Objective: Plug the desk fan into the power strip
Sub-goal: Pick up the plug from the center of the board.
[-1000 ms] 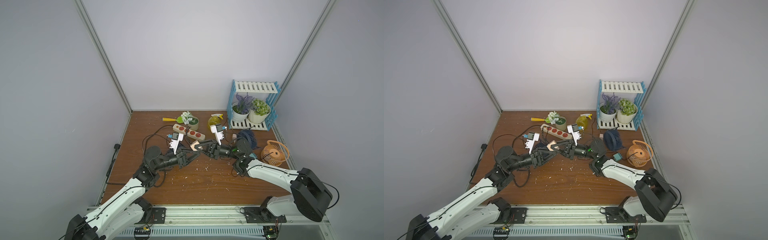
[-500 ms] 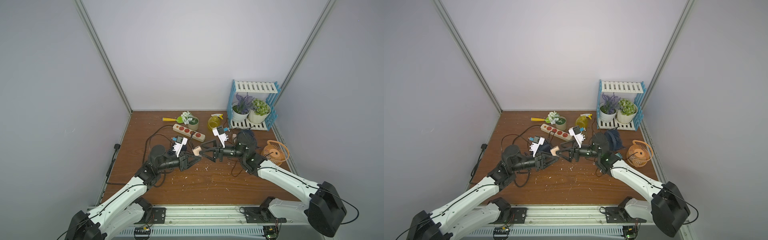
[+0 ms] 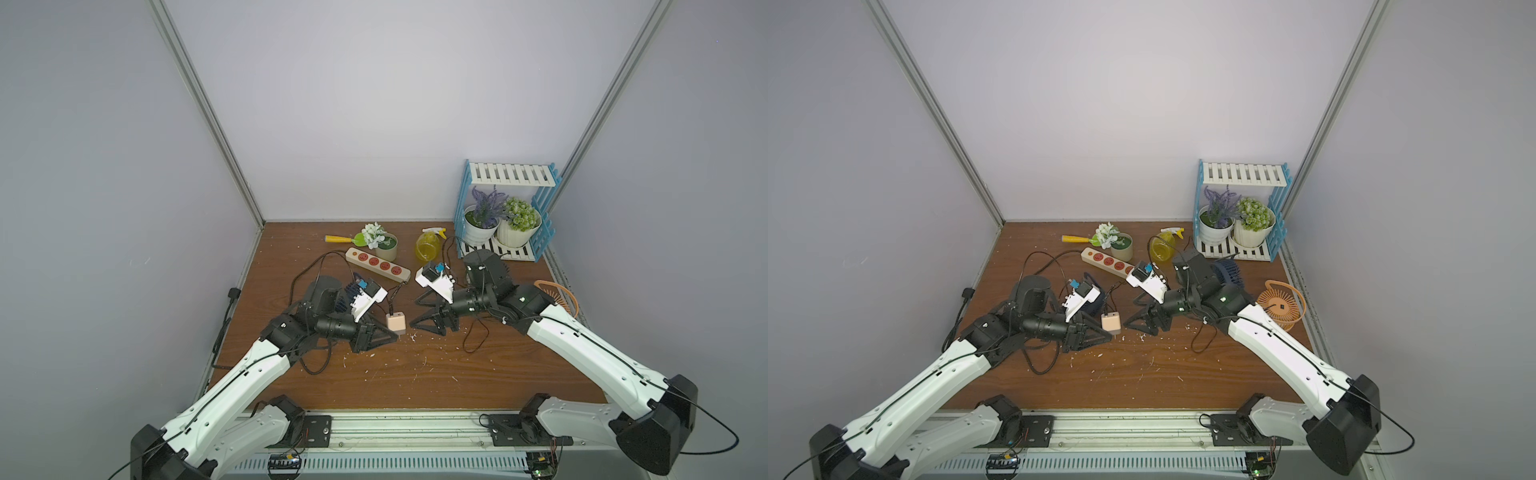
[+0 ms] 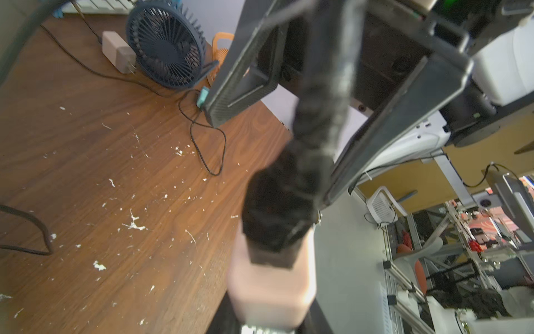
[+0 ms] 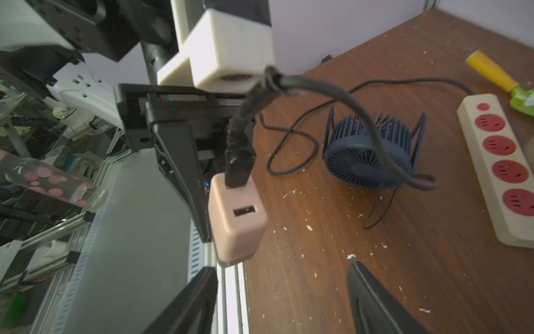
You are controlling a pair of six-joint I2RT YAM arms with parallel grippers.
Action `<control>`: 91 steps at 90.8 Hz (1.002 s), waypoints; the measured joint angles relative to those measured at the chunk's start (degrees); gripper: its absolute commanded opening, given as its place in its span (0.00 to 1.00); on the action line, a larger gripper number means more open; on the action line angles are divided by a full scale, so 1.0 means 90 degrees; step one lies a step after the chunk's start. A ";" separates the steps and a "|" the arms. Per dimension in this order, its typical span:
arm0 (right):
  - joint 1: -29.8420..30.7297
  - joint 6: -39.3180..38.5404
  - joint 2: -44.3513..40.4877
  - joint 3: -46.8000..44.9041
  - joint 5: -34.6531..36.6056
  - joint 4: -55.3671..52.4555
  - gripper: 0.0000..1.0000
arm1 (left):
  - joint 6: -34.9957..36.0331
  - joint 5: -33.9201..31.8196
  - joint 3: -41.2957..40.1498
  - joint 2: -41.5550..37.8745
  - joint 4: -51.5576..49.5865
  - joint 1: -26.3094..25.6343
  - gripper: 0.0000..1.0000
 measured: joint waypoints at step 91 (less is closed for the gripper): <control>0.0559 0.0415 0.0957 0.0313 -0.1739 0.0461 0.34 | 0.0597 0.0784 0.0318 0.0418 -0.0903 -0.0112 0.08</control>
